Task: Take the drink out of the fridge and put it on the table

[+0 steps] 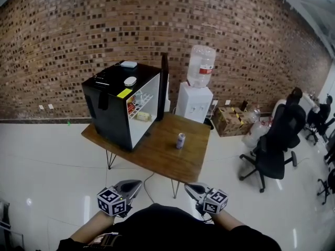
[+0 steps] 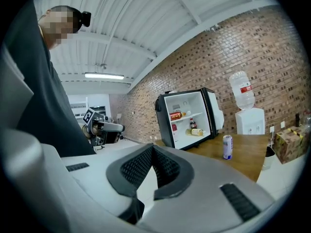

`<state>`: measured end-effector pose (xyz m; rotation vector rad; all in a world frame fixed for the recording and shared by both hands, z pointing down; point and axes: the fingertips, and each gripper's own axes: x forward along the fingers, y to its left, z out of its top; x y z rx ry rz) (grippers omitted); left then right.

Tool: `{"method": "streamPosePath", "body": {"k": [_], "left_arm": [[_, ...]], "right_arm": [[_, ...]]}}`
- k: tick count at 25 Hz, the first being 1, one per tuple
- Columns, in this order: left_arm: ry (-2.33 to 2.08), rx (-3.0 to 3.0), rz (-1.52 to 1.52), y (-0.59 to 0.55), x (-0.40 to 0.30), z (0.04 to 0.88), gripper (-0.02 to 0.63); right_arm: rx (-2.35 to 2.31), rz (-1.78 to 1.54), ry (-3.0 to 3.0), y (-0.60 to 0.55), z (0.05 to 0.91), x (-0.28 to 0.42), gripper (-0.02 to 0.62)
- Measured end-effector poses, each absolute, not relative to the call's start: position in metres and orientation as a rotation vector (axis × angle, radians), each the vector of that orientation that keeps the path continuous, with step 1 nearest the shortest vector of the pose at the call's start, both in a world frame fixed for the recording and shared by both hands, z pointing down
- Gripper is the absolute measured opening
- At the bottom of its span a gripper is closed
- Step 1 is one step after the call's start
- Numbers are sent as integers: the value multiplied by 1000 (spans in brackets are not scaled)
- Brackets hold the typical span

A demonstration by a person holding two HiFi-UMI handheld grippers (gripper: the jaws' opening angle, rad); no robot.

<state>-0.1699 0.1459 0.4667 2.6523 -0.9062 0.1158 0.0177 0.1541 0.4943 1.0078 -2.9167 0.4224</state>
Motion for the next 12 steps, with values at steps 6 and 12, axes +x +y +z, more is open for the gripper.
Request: {"method": "streamPosePath", "body": {"k": [6,12], "left_arm": [[-915,2653,105,141,-173,469,6],[-906,2651,97,142,-172,469,6]], "right_arm": [[999,393,-2918,147,491,16,9],[1013,395,-2911,148,493,21,9]]}}
